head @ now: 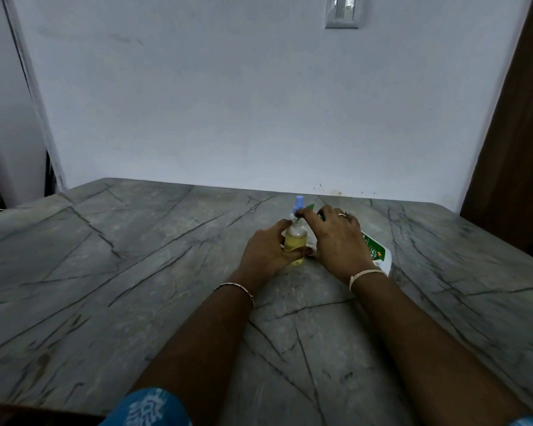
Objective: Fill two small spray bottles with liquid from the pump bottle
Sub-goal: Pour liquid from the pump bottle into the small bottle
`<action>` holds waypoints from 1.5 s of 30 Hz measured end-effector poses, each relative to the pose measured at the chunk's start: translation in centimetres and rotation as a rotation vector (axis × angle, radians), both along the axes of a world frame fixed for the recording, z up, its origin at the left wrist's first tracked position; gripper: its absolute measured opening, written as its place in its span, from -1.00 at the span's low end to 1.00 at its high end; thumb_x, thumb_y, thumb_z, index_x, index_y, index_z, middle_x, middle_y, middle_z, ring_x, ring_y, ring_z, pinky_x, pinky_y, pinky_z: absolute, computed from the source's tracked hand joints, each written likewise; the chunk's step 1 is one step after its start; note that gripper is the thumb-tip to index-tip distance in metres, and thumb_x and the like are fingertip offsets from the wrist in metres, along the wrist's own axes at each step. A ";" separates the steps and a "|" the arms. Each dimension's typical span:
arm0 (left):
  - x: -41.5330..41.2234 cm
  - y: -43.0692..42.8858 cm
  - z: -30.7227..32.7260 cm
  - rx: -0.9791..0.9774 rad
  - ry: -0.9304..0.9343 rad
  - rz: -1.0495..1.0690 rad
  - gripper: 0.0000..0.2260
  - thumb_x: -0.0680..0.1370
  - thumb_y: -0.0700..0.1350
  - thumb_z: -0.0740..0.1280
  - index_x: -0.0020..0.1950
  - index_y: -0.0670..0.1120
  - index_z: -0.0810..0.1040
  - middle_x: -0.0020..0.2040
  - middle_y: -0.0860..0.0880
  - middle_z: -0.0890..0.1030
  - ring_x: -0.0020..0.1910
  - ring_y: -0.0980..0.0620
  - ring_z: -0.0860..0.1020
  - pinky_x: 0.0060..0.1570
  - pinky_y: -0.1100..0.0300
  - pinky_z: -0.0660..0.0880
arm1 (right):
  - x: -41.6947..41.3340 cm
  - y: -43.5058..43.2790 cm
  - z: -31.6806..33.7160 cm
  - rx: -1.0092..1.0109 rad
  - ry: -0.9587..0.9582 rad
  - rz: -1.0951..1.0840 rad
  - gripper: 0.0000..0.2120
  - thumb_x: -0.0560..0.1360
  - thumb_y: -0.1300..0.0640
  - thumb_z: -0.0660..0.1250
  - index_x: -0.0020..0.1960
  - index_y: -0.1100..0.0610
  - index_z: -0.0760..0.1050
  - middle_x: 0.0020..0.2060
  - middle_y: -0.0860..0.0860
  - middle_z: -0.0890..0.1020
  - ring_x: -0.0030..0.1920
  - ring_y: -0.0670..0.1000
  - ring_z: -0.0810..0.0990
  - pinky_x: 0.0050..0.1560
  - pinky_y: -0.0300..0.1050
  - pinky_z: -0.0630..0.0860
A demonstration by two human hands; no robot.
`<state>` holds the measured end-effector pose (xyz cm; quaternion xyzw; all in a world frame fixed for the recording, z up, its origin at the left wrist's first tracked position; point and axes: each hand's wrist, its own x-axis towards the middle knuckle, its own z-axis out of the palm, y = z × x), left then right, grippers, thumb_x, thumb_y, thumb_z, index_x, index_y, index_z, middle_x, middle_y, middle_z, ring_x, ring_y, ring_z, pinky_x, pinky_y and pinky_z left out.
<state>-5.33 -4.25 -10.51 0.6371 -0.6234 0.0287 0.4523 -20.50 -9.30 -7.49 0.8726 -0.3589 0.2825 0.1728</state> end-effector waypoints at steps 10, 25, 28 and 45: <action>-0.1 0.0 0.3 0.023 -0.020 -0.006 -0.39 0.35 0.21 0.47 0.32 0.01 0.44 0.04 -0.02 0.67 -0.04 0.05 0.62 -0.09 0.33 0.41 | 0.5 0.1 0.3 0.018 -0.011 -0.016 -0.37 0.40 0.14 0.43 0.38 -0.08 0.24 0.16 0.12 0.48 0.20 0.19 0.48 0.25 0.15 0.35; -0.2 0.1 0.3 0.039 0.005 0.003 -0.38 0.34 0.20 0.49 0.32 0.01 0.44 0.03 -0.05 0.67 -0.03 0.02 0.62 -0.07 0.28 0.44 | 0.4 -0.2 0.2 0.020 -0.004 -0.015 -0.35 0.40 0.07 0.45 0.39 -0.11 0.21 0.15 0.09 0.48 0.18 0.16 0.49 0.23 0.12 0.37; -0.1 0.0 0.3 0.031 0.003 0.014 -0.37 0.34 0.19 0.49 0.33 0.00 0.44 0.02 -0.06 0.67 -0.06 0.02 0.62 -0.10 0.30 0.41 | 0.2 -0.3 0.1 0.023 -0.006 -0.010 -0.32 0.40 0.06 0.46 0.41 -0.13 0.19 0.14 0.09 0.48 0.18 0.16 0.50 0.22 0.11 0.38; -0.2 0.0 0.3 0.035 -0.004 0.014 -0.37 0.34 0.22 0.48 0.33 0.02 0.44 -0.01 -0.04 0.67 -0.09 0.04 0.61 -0.14 0.30 0.40 | 0.4 0.0 0.0 -0.021 -0.005 -0.025 -0.36 0.40 0.14 0.42 0.39 -0.07 0.23 0.12 0.11 0.48 0.17 0.19 0.49 0.21 0.14 0.37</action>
